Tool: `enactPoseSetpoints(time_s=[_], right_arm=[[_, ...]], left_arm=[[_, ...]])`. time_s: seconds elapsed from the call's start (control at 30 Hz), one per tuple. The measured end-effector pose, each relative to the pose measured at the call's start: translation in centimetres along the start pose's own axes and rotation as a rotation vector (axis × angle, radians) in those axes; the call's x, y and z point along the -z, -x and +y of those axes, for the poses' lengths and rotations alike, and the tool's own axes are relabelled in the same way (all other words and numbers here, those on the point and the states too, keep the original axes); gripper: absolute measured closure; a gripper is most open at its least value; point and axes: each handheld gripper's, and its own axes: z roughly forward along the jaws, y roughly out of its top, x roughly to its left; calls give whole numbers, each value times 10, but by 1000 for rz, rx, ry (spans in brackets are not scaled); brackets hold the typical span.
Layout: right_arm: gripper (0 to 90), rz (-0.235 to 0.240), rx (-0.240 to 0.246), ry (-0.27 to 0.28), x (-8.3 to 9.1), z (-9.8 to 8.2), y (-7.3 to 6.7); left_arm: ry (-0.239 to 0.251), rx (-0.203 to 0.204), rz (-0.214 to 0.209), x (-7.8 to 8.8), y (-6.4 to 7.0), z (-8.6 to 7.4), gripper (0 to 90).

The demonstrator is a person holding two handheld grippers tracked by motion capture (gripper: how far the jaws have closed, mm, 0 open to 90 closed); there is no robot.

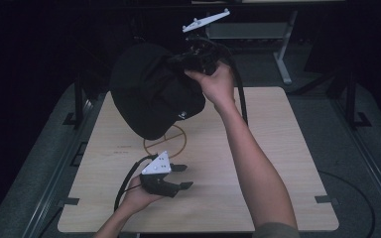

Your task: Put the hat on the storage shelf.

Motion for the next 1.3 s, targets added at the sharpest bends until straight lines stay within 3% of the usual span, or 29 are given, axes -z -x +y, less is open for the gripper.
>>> enactPoseSetpoints(time_s=[0.4,0.73,0.77,0.8,0.83,0.97,1.17,1.2,1.3], right_arm=[[848,-1,37,-52,-22,13,-5],[799,-3,64,-141,-56,28,-18],[733,-12,91,-174,-65,29,-23],[733,-12,91,-174,-65,29,-23],[626,-20,69,-163,-68,31,-26],[611,-30,91,-179,-66,31,-27],[569,-31,49,-155,-46,18,-13],[554,-26,22,-151,-39,10,-7],[537,-21,6,-134,-32,-1,1]], left_arm=[[4,18,-16,-2,-3,-1,410],[4,3,-28,-6,1,1,410],[-5,-6,-32,-6,2,1,410],[-5,-6,-32,-6,2,1,409],[-7,-8,-34,-6,3,1,409],[-8,-5,-34,-6,5,1,408],[-20,-14,-33,-8,5,1,406],[-22,-14,-33,-8,6,1,405],[-24,-14,-29,-8,5,1,403]])
